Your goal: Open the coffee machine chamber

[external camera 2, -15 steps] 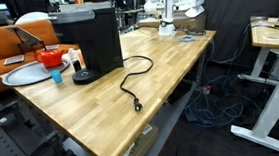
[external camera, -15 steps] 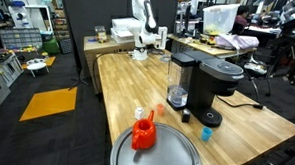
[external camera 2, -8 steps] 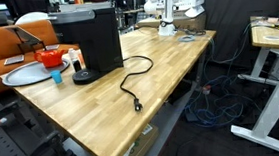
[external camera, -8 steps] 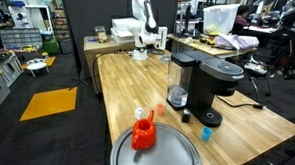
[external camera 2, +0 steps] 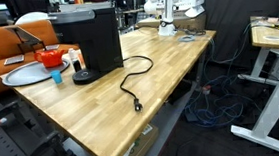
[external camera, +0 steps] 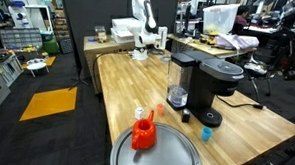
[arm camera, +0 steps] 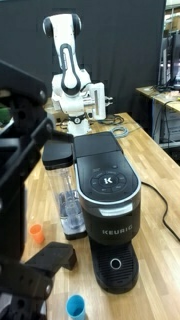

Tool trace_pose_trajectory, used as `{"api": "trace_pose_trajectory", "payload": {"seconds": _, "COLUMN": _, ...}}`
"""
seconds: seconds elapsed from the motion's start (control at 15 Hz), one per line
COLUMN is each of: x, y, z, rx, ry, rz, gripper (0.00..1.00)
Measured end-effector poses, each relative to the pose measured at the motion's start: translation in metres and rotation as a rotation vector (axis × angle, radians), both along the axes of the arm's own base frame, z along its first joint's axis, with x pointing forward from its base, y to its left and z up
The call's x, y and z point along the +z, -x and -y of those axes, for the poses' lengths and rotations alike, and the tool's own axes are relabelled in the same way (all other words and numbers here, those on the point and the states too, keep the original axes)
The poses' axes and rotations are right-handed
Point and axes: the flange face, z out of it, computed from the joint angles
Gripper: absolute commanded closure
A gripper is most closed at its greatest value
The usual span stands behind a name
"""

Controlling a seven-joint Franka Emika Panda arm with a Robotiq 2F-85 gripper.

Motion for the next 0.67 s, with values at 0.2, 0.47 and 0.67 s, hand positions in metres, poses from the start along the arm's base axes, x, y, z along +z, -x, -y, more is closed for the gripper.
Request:
{"api": "trace_pose_trajectory", "payload": {"seconds": 0.2, "x": -0.011, "y": 0.004, "z": -0.005, "rx": 0.01, "ry": 0.025, "rz": 0.01, "gripper": 0.0}}
{"api": "trace_pose_trajectory", "payload": {"seconds": 0.47, "x": -0.034, "y": 0.002, "z": -0.008, "rx": -0.007, "ry": 0.039, "rz": 0.025, "gripper": 0.26}}
{"api": "trace_pose_trajectory", "payload": {"seconds": 0.67, "x": -0.052, "y": -0.004, "z": -0.007, "rx": -0.031, "ry": 0.037, "rz": 0.015, "gripper": 0.48}}
